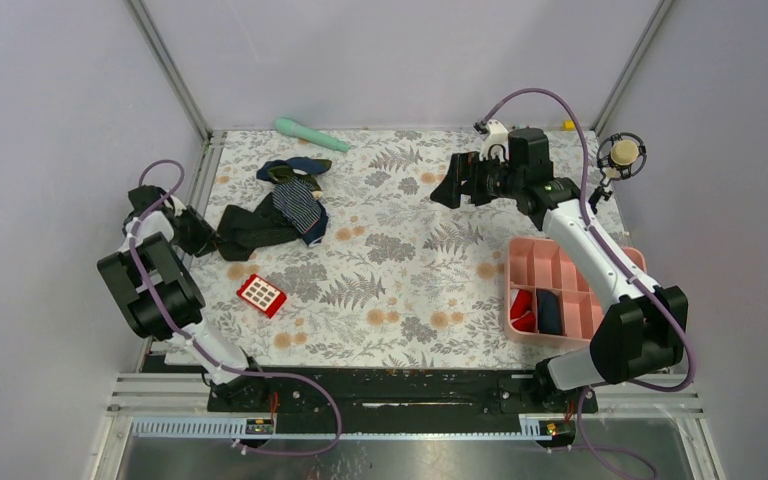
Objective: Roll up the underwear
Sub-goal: Move the underwear to the center of the board.
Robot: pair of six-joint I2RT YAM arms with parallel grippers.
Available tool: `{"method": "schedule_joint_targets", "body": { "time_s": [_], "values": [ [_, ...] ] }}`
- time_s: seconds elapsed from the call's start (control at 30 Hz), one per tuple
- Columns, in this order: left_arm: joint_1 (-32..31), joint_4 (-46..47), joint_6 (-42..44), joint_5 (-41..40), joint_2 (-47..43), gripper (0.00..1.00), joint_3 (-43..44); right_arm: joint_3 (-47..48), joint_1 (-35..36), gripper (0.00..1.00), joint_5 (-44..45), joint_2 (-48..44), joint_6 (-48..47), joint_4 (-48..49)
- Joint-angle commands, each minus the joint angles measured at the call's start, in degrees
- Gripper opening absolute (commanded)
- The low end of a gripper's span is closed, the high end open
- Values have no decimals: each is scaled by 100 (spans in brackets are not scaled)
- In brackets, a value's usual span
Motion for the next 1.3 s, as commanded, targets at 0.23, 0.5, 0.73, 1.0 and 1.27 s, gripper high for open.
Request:
{"method": "schedule_joint_targets", "body": {
  "time_s": [0.23,0.5,0.73,1.0,1.27],
  "values": [
    [197,115,-325,1107,-525,0,42,-177,-3,99,136,-291,-106,223],
    [-188,-1156,-936,2920,-1952,0,804,-198,-4,99,136,-305,-179,222],
    [-749,-2583,-97,2838,-3087,0,836,-388,-3,99,254,-510,-342,159],
    [-2765,-2023,-267,2220,-2339,2,986,-333,-3,100,201,-581,-425,-40],
    [-4516,-1303,-711,2471,807,28,3485,-489,-7,99,632,-603,-376,-101]
  ]
}}
